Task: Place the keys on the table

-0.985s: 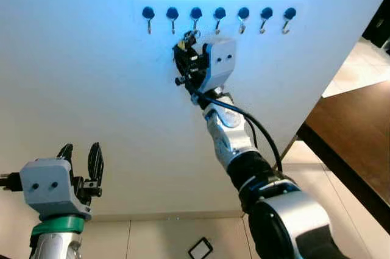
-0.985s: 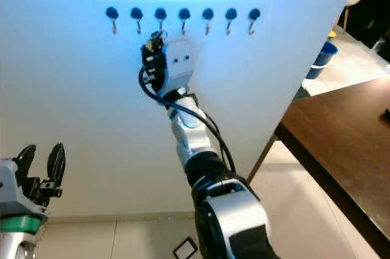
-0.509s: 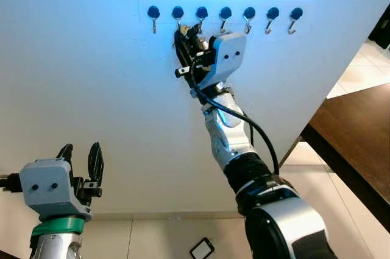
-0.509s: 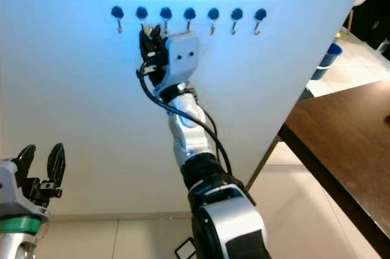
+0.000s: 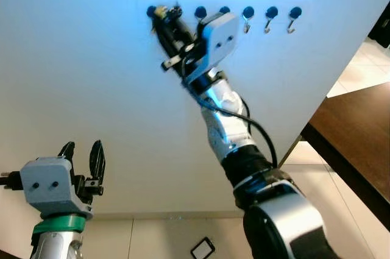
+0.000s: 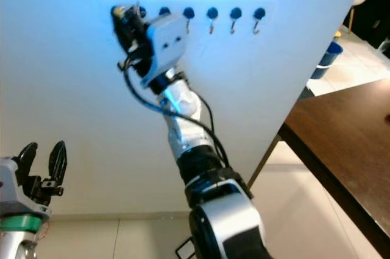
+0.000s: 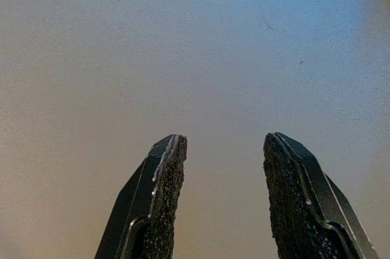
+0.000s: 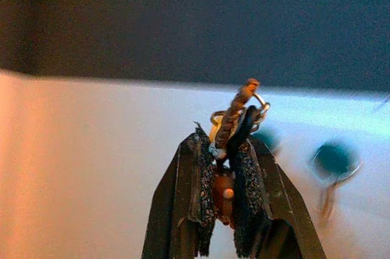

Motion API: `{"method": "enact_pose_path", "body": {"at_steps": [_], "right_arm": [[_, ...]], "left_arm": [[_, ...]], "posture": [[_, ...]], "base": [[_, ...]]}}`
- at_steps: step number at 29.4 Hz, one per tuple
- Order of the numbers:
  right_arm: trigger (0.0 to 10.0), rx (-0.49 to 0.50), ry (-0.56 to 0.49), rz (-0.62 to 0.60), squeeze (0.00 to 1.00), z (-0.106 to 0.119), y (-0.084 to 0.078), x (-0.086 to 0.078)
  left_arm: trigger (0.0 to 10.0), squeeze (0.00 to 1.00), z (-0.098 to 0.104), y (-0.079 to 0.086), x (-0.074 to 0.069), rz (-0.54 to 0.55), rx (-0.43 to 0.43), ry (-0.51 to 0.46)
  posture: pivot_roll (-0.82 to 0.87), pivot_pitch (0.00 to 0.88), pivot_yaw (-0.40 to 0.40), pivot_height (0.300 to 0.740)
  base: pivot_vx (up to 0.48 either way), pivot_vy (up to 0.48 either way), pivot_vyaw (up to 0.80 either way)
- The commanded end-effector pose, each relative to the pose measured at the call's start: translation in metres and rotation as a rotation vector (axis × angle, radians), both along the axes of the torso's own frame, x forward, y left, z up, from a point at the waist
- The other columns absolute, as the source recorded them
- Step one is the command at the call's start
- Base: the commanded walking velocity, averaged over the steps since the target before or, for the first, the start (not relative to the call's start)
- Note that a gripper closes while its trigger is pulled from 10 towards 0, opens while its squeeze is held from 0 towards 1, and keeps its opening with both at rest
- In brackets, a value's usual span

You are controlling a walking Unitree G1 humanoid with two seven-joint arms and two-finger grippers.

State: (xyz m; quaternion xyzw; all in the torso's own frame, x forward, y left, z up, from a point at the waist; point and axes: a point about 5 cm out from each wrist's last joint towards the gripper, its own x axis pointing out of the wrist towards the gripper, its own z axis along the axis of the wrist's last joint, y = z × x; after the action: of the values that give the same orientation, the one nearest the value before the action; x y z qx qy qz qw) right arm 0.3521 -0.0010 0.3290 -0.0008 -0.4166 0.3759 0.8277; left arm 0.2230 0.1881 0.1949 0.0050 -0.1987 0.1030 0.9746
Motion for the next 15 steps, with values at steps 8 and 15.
{"method": "enact_pose_path", "body": {"at_steps": [8, 15], "right_arm": [[0.0, -0.046, 0.011, 0.045, 0.00, -0.030, 0.001, -0.014], [0.0, -0.056, 0.081, 0.017, 0.00, -0.057, -0.012, -0.017]], "left_arm": [[10.0, 0.00, 0.000, 0.003, -0.001, 0.005, 0.012, 0.000], [10.0, 0.00, 0.000, 0.000, -0.002, -0.012, 0.012, 0.001]], "posture": [[-0.09, 0.117, 0.081, 0.740], [-0.10, 0.101, 0.090, 0.740]], "base": [[0.000, 0.000, 0.00], [0.000, 0.000, 0.00]]}}
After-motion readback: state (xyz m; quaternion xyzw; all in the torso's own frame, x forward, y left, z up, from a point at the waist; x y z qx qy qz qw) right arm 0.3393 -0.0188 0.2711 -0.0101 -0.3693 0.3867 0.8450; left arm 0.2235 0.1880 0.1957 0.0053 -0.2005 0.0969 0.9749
